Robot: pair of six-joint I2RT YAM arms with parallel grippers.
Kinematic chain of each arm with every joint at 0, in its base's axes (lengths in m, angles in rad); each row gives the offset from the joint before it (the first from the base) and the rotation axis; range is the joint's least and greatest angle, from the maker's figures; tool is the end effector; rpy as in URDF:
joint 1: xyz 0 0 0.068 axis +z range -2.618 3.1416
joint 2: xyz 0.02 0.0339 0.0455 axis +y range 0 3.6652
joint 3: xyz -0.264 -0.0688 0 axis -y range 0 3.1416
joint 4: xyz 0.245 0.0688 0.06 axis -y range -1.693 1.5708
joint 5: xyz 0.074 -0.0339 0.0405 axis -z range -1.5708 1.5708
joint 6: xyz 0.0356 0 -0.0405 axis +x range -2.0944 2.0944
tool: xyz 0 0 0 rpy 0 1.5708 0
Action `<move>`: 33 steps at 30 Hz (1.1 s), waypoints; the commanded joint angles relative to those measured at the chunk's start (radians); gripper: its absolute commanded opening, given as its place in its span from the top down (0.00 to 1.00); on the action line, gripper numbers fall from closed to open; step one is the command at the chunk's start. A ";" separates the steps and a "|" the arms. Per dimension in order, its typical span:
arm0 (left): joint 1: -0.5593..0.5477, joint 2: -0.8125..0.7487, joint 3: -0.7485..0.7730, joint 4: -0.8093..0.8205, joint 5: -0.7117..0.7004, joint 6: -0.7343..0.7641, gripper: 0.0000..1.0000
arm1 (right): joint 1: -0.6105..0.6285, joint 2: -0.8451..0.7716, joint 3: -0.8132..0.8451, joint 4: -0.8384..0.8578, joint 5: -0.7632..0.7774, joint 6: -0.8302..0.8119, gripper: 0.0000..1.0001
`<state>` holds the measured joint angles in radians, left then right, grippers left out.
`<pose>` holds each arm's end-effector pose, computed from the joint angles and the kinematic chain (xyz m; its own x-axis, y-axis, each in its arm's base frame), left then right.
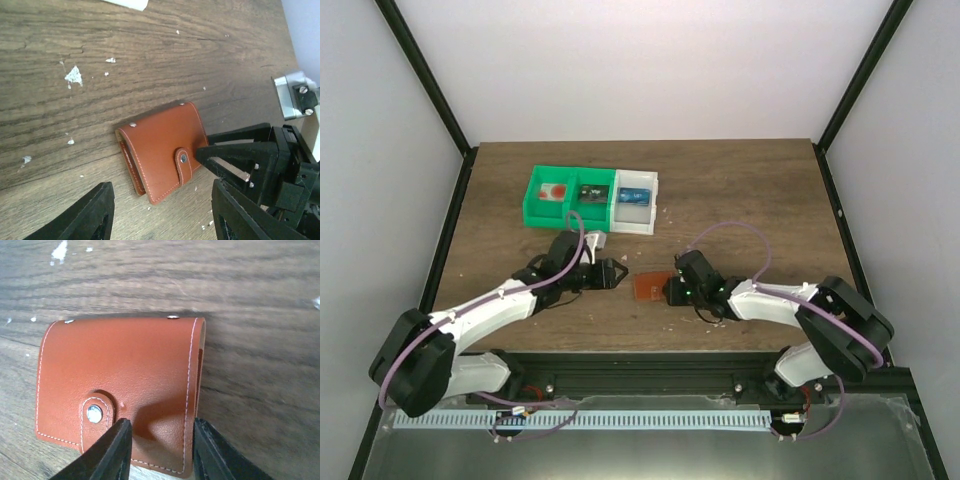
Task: Take the credit cards out of the card holder
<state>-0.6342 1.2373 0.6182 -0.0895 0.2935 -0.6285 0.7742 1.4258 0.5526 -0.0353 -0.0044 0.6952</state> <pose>0.1953 -0.1564 0.1993 -0.8616 -0.0649 -0.5035 0.2937 0.7452 -0.5987 0.1805 0.1767 0.1391 -0.8820 0.0334 -0.4700 -0.1772 0.9007 0.3966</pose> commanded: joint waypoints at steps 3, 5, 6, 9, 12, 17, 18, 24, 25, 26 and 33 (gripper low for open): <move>0.018 0.006 -0.075 0.116 0.033 -0.012 0.46 | -0.020 0.070 0.023 0.191 -0.084 -0.192 0.71; 0.039 0.016 -0.089 0.135 0.050 -0.029 0.48 | -0.019 0.104 0.045 0.214 -0.090 -0.231 0.74; 0.058 0.024 -0.093 0.145 0.068 -0.040 0.48 | -0.019 0.113 0.053 0.228 -0.088 -0.250 0.74; 0.122 0.050 -0.082 0.154 0.098 -0.048 0.49 | -0.019 0.110 0.074 0.257 -0.043 -0.297 0.74; 0.147 0.085 -0.049 0.148 0.073 -0.011 0.49 | -0.019 0.082 0.140 0.158 -0.005 -0.280 0.69; 0.144 0.187 0.030 0.154 0.192 0.045 0.51 | -0.017 0.018 0.214 -0.119 0.056 -0.126 0.63; 0.143 0.204 0.035 0.157 0.199 0.046 0.52 | -0.016 -0.004 0.210 -0.151 0.063 -0.090 0.62; 0.129 0.310 0.040 0.201 0.237 0.044 0.53 | -0.011 -0.118 0.134 -0.187 -0.033 0.079 0.61; 0.121 0.333 0.043 0.196 0.243 0.045 0.53 | -0.006 -0.126 0.126 -0.188 -0.049 0.108 0.61; 0.109 0.351 0.046 0.190 0.249 0.049 0.54 | -0.001 -0.130 0.120 -0.189 -0.060 0.135 0.61; 0.009 0.387 0.013 0.207 0.275 0.000 0.65 | 0.050 -0.055 0.175 -0.231 -0.062 0.235 0.62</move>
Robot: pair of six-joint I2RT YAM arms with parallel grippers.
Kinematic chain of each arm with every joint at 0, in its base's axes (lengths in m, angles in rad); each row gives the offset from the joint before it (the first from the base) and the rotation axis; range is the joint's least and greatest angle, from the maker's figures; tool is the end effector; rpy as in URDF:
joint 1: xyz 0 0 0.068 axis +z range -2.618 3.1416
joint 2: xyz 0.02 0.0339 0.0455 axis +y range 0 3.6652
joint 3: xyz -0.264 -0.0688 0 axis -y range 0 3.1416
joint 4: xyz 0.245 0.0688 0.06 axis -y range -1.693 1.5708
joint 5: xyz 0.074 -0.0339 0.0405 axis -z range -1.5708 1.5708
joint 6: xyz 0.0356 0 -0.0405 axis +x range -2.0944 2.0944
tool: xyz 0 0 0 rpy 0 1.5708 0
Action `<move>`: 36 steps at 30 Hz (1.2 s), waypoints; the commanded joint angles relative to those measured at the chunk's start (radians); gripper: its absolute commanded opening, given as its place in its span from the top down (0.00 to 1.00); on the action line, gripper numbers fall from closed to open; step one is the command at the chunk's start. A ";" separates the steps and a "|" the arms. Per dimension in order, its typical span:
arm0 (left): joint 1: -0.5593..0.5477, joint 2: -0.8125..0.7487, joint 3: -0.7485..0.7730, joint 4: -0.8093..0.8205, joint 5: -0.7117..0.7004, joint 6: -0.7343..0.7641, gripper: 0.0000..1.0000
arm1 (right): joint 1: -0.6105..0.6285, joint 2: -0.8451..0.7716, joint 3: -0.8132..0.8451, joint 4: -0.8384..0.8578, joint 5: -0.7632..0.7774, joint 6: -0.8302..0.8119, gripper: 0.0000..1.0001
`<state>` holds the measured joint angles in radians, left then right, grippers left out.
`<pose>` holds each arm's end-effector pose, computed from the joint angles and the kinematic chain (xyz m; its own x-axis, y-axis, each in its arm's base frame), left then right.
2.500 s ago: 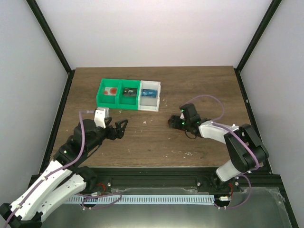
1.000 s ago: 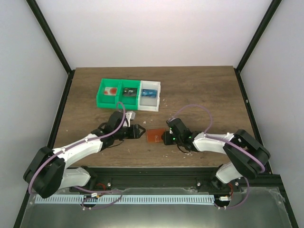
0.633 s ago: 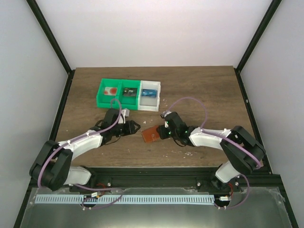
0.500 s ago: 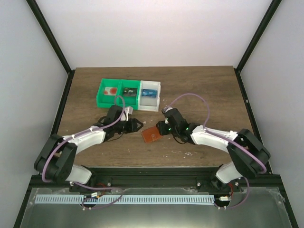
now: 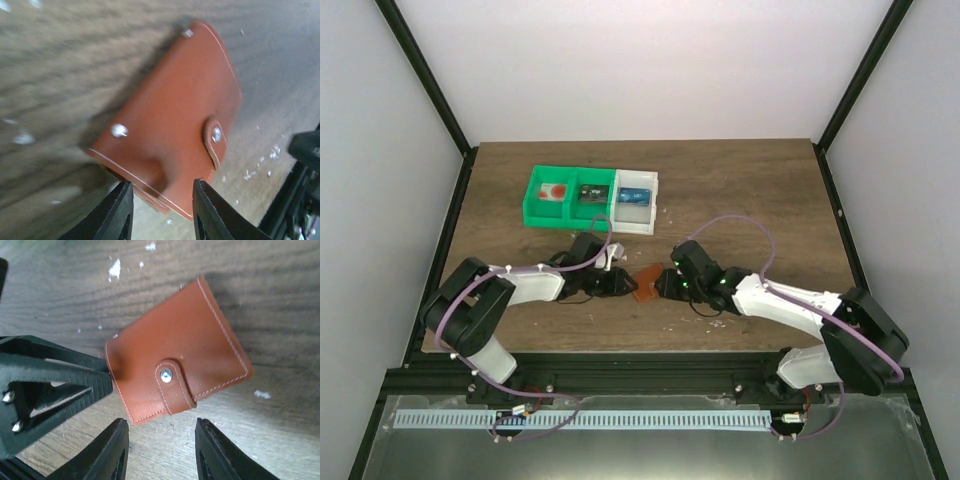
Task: Take the credit cards out of the card holder
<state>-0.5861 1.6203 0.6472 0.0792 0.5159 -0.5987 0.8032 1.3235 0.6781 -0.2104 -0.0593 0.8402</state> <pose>0.2288 -0.1730 0.1266 -0.9527 0.0441 -0.3007 0.2441 0.7004 -0.6707 0.1783 0.1878 0.1873 -0.9050 0.1329 -0.4042 -0.1068 0.8486 0.5181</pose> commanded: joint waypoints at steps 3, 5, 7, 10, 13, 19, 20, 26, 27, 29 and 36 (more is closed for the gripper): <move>-0.089 -0.030 -0.088 0.118 0.078 -0.119 0.70 | 0.031 0.104 0.077 -0.077 0.005 0.091 0.62; -0.129 -0.063 -0.142 0.187 0.091 -0.190 0.71 | 0.041 0.139 0.089 -0.092 0.036 0.078 0.62; -0.143 -0.099 -0.204 0.269 0.125 -0.263 0.72 | 0.042 0.164 0.104 -0.122 0.073 0.078 0.62; -0.143 -0.169 -0.251 0.327 0.128 -0.330 0.71 | 0.042 0.181 0.137 -0.145 0.089 0.075 0.63; -0.136 -0.230 -0.238 0.241 0.056 -0.306 0.63 | 0.042 0.189 0.169 -0.154 0.084 0.111 0.63; -0.105 -0.323 -0.258 0.149 -0.033 -0.275 0.58 | 0.042 0.254 0.210 -0.211 0.098 0.292 0.62; -0.102 -0.342 -0.262 0.138 -0.042 -0.270 0.58 | 0.041 0.260 0.213 -0.209 0.100 0.307 0.63; -0.098 -0.415 -0.275 0.059 -0.086 -0.238 0.58 | 0.042 0.354 0.316 -0.284 0.132 0.361 0.62; -0.097 -0.431 -0.278 0.052 -0.091 -0.237 0.57 | 0.042 0.379 0.338 -0.306 0.139 0.359 0.62; -0.097 -0.463 -0.289 0.041 -0.103 -0.235 0.57 | 0.042 0.420 0.368 -0.329 0.141 0.346 0.62; -0.094 -0.547 -0.328 0.015 -0.138 -0.238 0.57 | 0.044 0.441 0.372 -0.350 0.163 0.323 0.63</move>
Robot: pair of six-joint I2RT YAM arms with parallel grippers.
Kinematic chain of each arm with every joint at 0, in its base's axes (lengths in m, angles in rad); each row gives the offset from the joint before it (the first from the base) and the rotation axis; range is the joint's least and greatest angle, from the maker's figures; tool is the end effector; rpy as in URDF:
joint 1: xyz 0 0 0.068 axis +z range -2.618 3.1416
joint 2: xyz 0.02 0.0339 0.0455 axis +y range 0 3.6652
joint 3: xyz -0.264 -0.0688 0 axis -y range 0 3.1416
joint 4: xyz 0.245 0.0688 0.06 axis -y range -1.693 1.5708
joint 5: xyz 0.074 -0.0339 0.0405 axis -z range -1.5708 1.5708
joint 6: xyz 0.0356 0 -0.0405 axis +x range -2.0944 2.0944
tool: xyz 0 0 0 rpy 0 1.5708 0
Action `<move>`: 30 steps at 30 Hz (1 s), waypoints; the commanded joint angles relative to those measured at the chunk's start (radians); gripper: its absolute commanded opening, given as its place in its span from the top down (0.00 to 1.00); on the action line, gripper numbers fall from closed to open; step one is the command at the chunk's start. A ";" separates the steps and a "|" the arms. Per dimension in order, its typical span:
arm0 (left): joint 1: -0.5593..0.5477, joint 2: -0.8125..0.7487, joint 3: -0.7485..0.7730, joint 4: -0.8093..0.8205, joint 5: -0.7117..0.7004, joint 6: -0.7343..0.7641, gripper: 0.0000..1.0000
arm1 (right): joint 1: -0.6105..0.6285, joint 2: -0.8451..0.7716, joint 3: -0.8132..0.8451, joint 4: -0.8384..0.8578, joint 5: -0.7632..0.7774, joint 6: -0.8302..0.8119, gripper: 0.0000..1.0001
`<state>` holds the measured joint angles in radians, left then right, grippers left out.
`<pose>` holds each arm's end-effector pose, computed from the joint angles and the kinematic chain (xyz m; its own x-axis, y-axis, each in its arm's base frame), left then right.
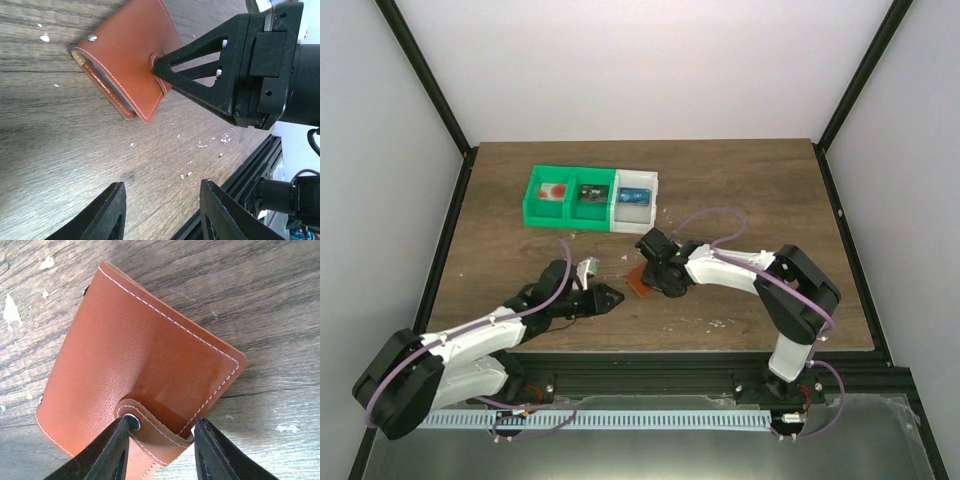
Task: Take the credit cards out of the card holder
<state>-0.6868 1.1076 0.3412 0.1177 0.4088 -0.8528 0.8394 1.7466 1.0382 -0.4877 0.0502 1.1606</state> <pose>0.1497 -0.1410 0.1585 -0.9300 -0.1311 -0.3434 0.1921 0.6232 -0.7581 0.2226 0.2454 0.1576 -0.9183 0.3481 -0.1888 0.2785 0.9066 0.3170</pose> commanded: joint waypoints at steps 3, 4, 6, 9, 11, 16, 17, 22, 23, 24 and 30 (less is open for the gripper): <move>0.013 -0.050 -0.029 -0.025 -0.032 0.016 0.57 | 0.007 0.015 -0.006 -0.105 0.079 0.010 0.63; 0.015 -0.054 -0.028 -0.028 -0.032 0.020 0.57 | 0.007 0.014 -0.019 -0.114 0.085 0.011 0.63; 0.019 -0.058 -0.021 -0.044 -0.031 0.027 0.57 | 0.007 0.007 -0.052 -0.129 0.092 0.007 0.63; 0.019 -0.068 -0.022 -0.054 -0.030 0.031 0.56 | 0.007 -0.040 -0.136 -0.118 0.093 -0.028 0.64; 0.019 -0.077 -0.027 -0.051 -0.030 0.027 0.56 | 0.007 -0.104 -0.200 -0.097 0.090 -0.068 0.65; 0.020 -0.086 -0.030 -0.036 -0.009 0.019 0.56 | 0.007 -0.280 -0.239 -0.123 0.111 -0.126 0.68; 0.021 -0.086 -0.031 -0.030 -0.005 0.017 0.56 | 0.007 -0.300 -0.221 -0.135 0.113 -0.131 0.70; 0.021 -0.081 -0.024 -0.021 0.008 0.019 0.56 | 0.007 -0.289 -0.130 -0.228 0.142 0.033 0.68; 0.020 -0.083 -0.025 -0.023 0.008 0.020 0.55 | 0.007 -0.270 -0.115 -0.263 0.142 0.081 0.68; 0.021 -0.087 -0.028 -0.025 0.010 0.020 0.55 | 0.007 -0.249 -0.098 -0.284 0.142 0.130 0.67; 0.020 -0.121 -0.048 -0.030 0.007 0.011 0.55 | 0.007 -0.128 -0.018 -0.310 0.145 0.240 0.67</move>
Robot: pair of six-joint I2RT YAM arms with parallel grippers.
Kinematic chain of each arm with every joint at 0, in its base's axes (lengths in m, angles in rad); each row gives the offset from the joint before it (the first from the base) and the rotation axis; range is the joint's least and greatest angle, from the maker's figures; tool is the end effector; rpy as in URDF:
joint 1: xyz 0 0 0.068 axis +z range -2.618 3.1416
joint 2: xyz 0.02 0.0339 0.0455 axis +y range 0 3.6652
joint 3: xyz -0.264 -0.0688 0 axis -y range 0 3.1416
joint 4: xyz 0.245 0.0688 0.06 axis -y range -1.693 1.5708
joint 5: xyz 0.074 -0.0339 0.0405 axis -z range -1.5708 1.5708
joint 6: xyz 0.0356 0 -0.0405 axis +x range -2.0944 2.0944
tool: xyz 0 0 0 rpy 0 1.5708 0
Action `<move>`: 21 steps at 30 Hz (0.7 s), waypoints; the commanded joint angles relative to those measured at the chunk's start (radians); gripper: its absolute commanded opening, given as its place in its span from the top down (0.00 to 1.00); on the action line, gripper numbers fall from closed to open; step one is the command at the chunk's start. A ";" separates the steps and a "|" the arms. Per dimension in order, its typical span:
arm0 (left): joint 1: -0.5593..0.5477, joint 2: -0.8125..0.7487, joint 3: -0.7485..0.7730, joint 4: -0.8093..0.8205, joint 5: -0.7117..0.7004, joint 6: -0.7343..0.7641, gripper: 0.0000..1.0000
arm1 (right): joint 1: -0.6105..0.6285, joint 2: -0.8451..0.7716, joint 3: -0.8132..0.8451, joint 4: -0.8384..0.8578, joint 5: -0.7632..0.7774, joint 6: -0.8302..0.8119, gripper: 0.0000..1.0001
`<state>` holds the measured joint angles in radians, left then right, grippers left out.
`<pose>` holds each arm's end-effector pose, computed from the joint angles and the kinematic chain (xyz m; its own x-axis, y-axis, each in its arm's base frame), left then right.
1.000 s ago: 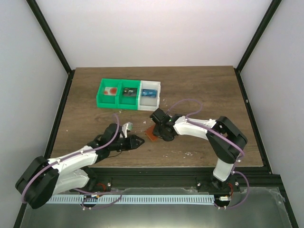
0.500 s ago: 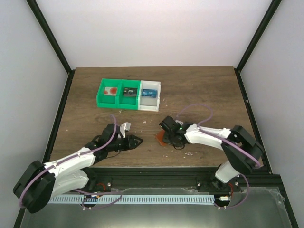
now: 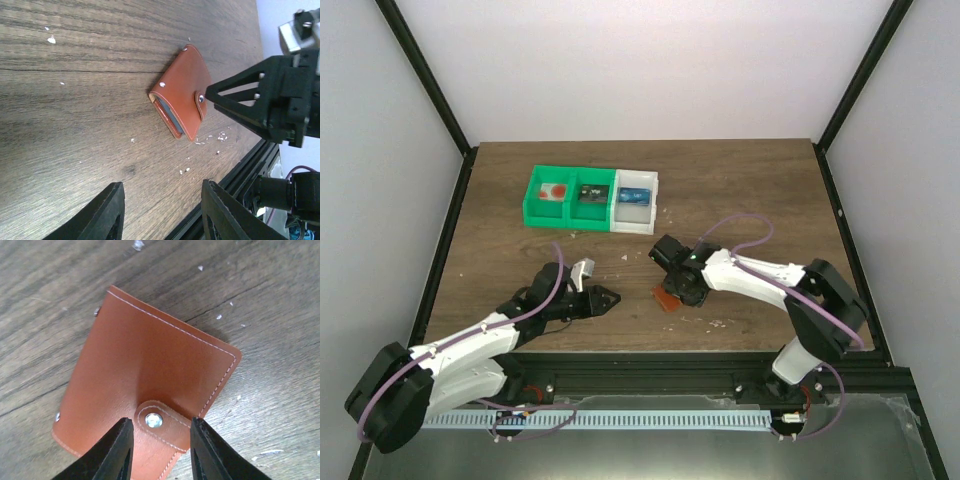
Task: Take the credit cards out of the card holder
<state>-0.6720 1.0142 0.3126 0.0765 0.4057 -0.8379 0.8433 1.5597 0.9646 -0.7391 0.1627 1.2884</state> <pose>0.1422 -0.1311 0.1629 -0.9177 -0.1426 -0.3709 0.2099 0.6185 -0.7572 0.1900 0.2047 0.1837 -0.8637 0.4551 -0.2165 0.4225 0.8880 0.1812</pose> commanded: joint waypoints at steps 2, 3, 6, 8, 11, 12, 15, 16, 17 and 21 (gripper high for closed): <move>0.005 -0.039 -0.022 0.003 0.004 -0.002 0.55 | 0.004 0.089 0.066 -0.053 0.025 0.129 0.67; 0.005 -0.046 -0.022 -0.001 0.000 -0.001 0.55 | 0.003 0.100 0.067 -0.059 0.031 0.144 0.67; 0.005 -0.063 -0.026 -0.007 -0.011 -0.003 0.55 | 0.004 0.125 0.055 -0.048 0.059 0.158 0.67; 0.006 -0.067 -0.031 -0.003 -0.014 -0.003 0.55 | 0.002 0.144 0.056 -0.045 0.067 0.153 0.67; 0.006 -0.063 -0.031 -0.004 -0.017 0.000 0.55 | 0.002 0.154 0.056 -0.048 0.068 0.145 0.67; 0.007 -0.059 -0.030 -0.004 -0.017 0.001 0.55 | 0.002 0.152 0.052 -0.048 0.067 0.146 0.67; 0.007 -0.048 -0.025 0.000 -0.014 0.004 0.55 | 0.002 0.151 0.043 -0.051 0.074 0.154 0.66; 0.008 -0.045 -0.024 0.002 -0.014 0.004 0.55 | 0.002 0.150 0.045 -0.052 0.077 0.155 0.63; 0.008 -0.041 -0.024 0.004 -0.013 0.004 0.55 | 0.002 0.148 0.051 -0.052 0.078 0.155 0.61; 0.006 -0.029 -0.025 0.011 -0.011 0.006 0.55 | 0.002 0.107 0.078 -0.013 0.055 0.114 0.60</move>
<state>-0.6708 0.9741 0.2913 0.0696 0.3965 -0.8375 0.8433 1.6798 1.0111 -0.7677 0.1902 1.4109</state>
